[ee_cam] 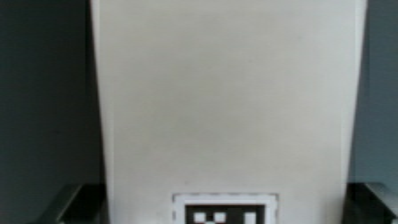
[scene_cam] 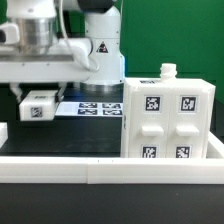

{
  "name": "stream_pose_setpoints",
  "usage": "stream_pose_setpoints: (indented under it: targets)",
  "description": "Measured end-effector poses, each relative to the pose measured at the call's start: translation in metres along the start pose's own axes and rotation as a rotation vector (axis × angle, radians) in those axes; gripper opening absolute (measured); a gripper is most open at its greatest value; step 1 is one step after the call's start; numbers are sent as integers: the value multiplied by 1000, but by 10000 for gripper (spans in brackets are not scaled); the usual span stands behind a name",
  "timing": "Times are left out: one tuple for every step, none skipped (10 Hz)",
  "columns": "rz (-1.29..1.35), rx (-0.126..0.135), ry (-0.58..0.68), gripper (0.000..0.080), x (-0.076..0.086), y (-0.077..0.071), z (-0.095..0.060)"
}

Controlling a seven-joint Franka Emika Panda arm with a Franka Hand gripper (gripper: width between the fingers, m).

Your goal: Assemble cabinet

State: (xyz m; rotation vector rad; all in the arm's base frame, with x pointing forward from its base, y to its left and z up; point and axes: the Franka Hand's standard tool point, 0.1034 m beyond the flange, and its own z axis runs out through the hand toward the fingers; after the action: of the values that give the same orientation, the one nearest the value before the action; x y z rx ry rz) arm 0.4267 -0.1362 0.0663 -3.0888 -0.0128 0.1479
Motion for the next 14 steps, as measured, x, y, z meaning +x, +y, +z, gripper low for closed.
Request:
stream_pose_setpoints:
  targets:
    - [-1, 10, 14, 560, 5, -10, -16]
    - [24, 18, 21, 560, 10, -22, -28]
    - [51, 32, 20, 560, 15, -39, -43]
    - [91, 36, 22, 560, 23, -59, -59]
    - [118, 28, 27, 560, 36, -80, -74]
    - [133, 20, 34, 560, 50, -98, -84]
    - [170, 20, 35, 560, 64, -113, -89]
    - [222, 16, 34, 560, 82, -131, -93]
    - [256, 11, 28, 560, 102, -148, -96]
    - [250, 8, 26, 560, 116, -159, -96]
    - [246, 10, 25, 560, 114, -156, -95]
    - [247, 10, 23, 560, 114, -156, -94]
    - [246, 9, 22, 560, 114, -156, -93]
    - [246, 9, 22, 560, 114, -156, -93]
